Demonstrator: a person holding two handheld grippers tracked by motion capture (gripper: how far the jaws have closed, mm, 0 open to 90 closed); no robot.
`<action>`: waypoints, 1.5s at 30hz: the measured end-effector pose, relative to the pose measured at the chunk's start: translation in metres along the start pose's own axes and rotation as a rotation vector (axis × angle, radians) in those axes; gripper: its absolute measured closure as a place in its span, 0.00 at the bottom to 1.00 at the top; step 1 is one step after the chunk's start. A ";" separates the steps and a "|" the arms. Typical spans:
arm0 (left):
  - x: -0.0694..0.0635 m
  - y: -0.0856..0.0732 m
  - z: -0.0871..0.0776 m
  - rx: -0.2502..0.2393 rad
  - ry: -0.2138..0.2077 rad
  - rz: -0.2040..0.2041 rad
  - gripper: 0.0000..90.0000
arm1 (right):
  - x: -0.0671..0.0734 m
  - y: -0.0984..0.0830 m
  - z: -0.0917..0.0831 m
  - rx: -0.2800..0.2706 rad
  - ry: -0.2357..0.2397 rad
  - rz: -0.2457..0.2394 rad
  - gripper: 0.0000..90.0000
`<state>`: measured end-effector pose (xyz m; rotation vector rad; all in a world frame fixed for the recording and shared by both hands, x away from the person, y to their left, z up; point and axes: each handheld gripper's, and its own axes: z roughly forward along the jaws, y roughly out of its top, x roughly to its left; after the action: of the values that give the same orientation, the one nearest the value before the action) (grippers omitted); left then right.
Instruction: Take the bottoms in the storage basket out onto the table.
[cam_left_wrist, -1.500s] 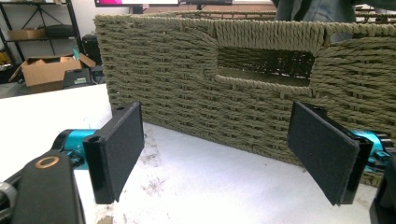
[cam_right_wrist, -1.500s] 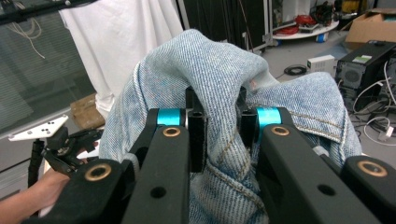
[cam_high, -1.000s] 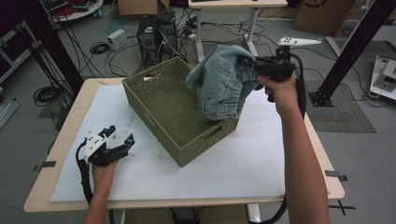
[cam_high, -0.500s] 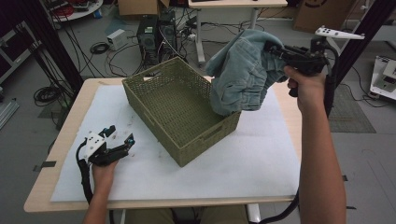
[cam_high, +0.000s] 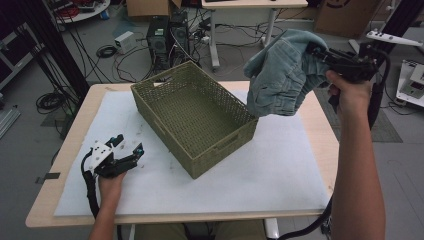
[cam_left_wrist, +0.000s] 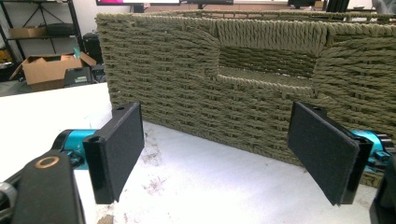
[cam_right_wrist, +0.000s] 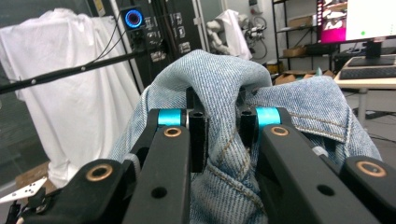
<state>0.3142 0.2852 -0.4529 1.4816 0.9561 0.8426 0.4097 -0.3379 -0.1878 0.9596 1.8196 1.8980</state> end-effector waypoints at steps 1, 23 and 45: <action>0.000 0.000 0.000 -0.001 0.000 -0.003 0.21 | -0.002 0.000 -0.003 -0.006 -0.004 0.007 0.91; 0.000 0.000 0.000 0.008 0.002 0.002 0.21 | -0.041 -0.063 -0.022 0.115 -0.116 0.079 0.91; -0.001 0.000 0.000 0.008 0.001 0.004 0.21 | -0.052 -0.172 -0.004 0.319 -0.223 0.057 0.90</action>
<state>0.3142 0.2842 -0.4527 1.4904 0.9591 0.8433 0.4091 -0.3547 -0.3664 1.2836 2.0097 1.4844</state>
